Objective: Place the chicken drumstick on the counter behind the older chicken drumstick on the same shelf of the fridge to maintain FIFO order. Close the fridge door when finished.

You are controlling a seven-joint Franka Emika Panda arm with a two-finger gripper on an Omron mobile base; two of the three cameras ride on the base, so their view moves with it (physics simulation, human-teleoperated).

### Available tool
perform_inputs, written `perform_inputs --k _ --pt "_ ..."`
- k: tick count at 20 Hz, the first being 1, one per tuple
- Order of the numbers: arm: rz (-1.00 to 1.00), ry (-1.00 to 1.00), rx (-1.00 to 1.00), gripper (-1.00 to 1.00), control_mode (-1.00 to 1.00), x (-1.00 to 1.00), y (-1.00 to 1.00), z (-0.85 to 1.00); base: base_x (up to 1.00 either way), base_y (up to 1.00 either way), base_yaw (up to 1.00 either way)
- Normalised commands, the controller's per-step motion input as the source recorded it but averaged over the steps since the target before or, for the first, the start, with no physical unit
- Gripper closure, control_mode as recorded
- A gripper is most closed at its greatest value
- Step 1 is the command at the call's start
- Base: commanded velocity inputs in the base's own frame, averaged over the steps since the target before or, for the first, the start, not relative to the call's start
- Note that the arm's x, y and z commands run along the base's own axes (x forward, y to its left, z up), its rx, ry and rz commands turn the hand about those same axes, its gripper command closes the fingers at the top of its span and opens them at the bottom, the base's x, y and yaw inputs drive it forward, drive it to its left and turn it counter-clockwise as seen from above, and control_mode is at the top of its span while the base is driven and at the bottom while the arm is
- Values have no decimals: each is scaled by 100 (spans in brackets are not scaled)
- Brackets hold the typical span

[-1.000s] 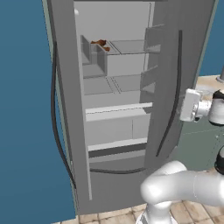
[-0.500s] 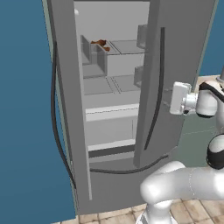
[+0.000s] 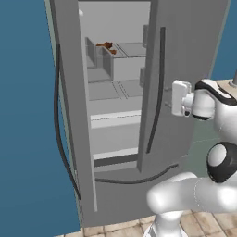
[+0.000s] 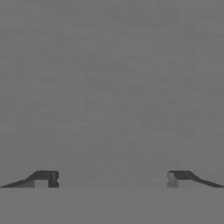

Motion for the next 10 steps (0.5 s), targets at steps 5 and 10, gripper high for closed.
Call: perform_inputs --k 5,10 --pt "-26 8 -5 -100 -100 19 15 15 0 0 0" --pt "-24 13 -4 -100 -100 25 0 9 0 0 0"
